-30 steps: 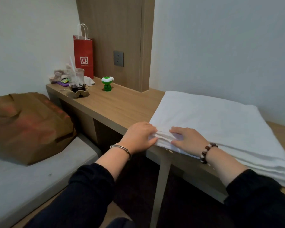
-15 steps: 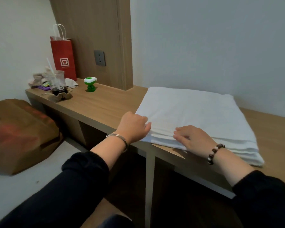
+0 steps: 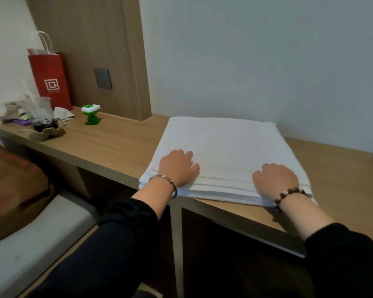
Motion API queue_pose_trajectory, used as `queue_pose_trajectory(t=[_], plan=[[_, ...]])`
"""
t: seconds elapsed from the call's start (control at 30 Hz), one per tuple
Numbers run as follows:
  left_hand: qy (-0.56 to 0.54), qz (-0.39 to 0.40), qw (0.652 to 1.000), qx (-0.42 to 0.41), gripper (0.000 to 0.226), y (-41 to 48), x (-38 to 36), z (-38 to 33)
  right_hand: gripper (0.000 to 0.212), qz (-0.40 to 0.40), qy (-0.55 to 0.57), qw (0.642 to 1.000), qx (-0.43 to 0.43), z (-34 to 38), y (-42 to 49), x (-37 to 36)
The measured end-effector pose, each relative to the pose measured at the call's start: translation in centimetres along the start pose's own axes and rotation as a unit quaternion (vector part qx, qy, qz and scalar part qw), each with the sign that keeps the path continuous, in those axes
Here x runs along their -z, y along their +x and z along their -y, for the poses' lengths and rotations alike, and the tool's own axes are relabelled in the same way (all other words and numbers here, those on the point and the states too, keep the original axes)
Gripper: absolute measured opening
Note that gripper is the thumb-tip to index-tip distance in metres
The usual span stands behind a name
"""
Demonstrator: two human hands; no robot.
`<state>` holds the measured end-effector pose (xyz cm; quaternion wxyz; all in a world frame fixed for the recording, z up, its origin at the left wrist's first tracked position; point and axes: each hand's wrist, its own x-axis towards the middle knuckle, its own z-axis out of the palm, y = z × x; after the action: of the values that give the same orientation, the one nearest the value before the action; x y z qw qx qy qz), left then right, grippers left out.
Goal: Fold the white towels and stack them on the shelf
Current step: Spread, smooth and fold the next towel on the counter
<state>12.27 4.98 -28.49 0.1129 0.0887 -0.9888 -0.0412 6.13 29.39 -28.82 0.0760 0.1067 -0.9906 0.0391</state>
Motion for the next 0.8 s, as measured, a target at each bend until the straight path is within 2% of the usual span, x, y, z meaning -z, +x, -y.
queue_pose_trajectory(t=[0.07,0.1,0.17,0.2,0.23,0.3,0.37,0.4,0.53,0.6,0.67,0.8], plan=[[0.068,0.021,0.997,-0.021,0.027,0.3,1.5,-0.6,0.033,0.102,-0.028,0.994,0.014,0.3,0.2,1.9],[0.104,0.035,0.994,-0.029,0.026,0.7,2.3,-1.0,0.033,0.176,-0.033,0.983,0.026,0.5,0.5,3.1],[0.136,0.066,0.988,-0.020,0.022,2.0,3.6,-1.7,0.038,0.326,-0.018,0.945,0.022,1.2,1.6,5.6],[0.130,0.077,0.988,-0.008,0.020,3.0,4.1,-2.0,0.039,0.358,-0.020,0.933,0.025,1.7,2.5,6.5],[0.116,0.077,0.990,0.005,0.017,4.0,4.5,-2.2,0.038,0.348,-0.036,0.936,0.037,2.4,3.7,7.0],[0.083,0.049,0.995,0.030,0.012,6.2,4.6,-2.6,0.032,0.227,-0.060,0.970,0.064,4.0,6.3,7.1],[0.059,0.038,0.997,0.045,0.026,9.0,3.7,-2.7,0.026,0.083,-0.054,0.992,0.080,5.7,9.1,6.1],[0.055,0.043,0.996,0.050,0.035,10.5,3.0,-2.8,0.027,0.050,-0.040,0.995,0.080,6.4,10.5,5.3],[0.044,0.039,0.997,0.044,0.047,16.0,-0.1,-3.0,0.048,0.065,-0.006,0.996,0.057,7.1,15.4,0.8],[0.039,0.052,0.998,0.018,0.051,16.7,-2.2,-2.5,0.054,0.081,0.011,0.993,0.083,6.4,16.5,-1.7],[0.016,0.075,0.997,0.012,0.054,16.9,-4.4,-1.5,0.056,0.094,0.027,0.991,0.091,5.2,17.5,-3.7],[-0.002,0.050,0.998,0.049,0.062,17.1,-5.9,1.3,0.059,0.093,0.037,0.994,0.042,2.9,18.7,-4.5]])
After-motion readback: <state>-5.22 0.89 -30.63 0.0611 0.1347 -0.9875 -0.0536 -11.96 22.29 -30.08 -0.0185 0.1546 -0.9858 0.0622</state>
